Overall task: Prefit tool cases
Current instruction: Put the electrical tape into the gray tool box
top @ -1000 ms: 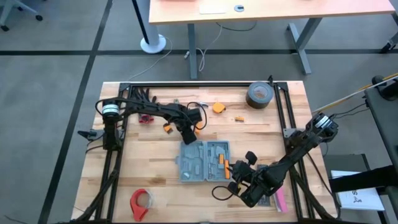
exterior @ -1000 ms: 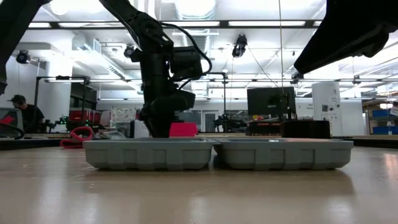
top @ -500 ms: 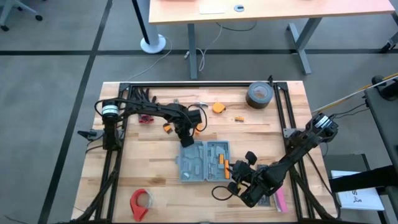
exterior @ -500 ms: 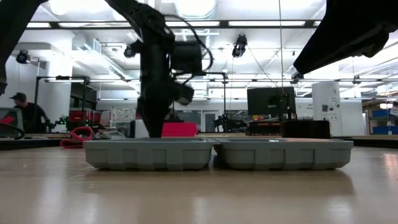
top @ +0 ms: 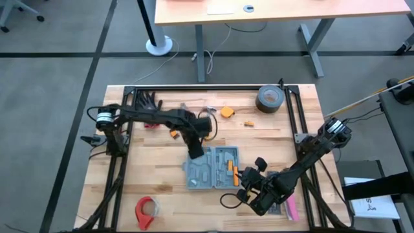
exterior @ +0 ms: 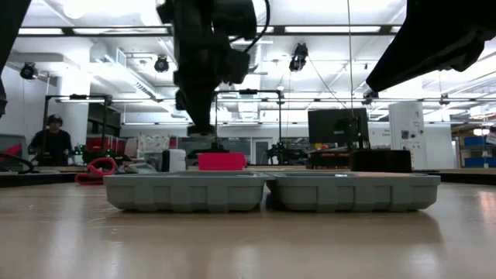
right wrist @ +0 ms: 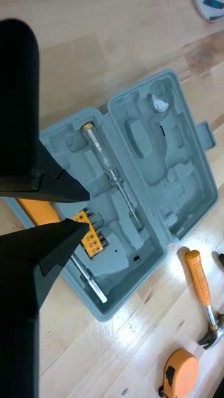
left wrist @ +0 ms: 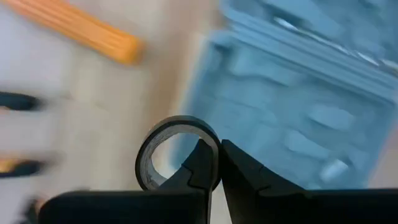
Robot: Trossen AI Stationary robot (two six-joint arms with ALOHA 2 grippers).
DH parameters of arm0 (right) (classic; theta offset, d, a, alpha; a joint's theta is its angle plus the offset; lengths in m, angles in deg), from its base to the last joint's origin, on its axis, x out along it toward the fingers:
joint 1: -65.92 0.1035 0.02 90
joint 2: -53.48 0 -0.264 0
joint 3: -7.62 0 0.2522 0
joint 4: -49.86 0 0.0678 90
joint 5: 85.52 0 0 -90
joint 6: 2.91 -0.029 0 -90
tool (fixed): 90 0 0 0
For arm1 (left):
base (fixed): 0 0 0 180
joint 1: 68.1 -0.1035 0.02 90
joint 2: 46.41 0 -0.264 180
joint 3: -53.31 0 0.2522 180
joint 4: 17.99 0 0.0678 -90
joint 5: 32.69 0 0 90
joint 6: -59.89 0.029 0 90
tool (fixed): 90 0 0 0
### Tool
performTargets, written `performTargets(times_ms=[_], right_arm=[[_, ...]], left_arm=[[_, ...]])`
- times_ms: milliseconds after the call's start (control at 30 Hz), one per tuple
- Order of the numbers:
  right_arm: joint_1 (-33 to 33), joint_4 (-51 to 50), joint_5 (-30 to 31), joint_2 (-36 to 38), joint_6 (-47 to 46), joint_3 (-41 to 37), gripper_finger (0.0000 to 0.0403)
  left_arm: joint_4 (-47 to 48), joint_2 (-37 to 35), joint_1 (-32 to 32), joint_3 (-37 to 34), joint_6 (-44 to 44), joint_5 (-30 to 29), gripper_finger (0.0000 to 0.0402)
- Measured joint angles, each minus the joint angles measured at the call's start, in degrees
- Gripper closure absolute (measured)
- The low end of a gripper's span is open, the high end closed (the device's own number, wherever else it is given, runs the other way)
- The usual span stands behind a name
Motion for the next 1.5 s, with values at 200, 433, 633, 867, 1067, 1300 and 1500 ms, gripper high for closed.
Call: performTargets(times_ms=[200,433,633,867,1067,1300,1500], right_arm=[[0.0,0.0,0.0,0.0,0.0,-0.2,0.0348],[0.0,-0.7,-0.1,0.0,0.0,-0.3,0.0335],[0.0,-0.8,-0.2,0.0,-0.1,-0.3,0.0334],[0.0,-0.8,-0.2,0.0,-0.1,-0.1,0.0350],[0.0,-0.7,-0.2,0.0,-0.1,-0.1,0.0357],[0.0,-0.8,-0.1,0.0,-0.2,-0.1,0.0344],[0.0,-0.7,-0.2,0.0,-0.2,-0.1,0.0333]], left_arm=[[-0.1,-0.1,9.4,-0.7,-3.9,0.7,0.0383],[-7.1,-0.1,17.9,-1.8,-10.2,0.6,0.0383],[-12.6,0.4,20.9,-3.4,-13.8,-1.2,0.0382],[-14.1,2.5,21.5,-4.6,-15.2,-2.2,0.0382],[-14.6,4.2,22.1,-5.2,-15.6,-0.7,0.0382],[-15.8,5.1,23.2,-5.4,-15.8,0.9,0.0382],[-16.8,5.2,23.8,-6.5,-15.0,3.3,0.0381]])
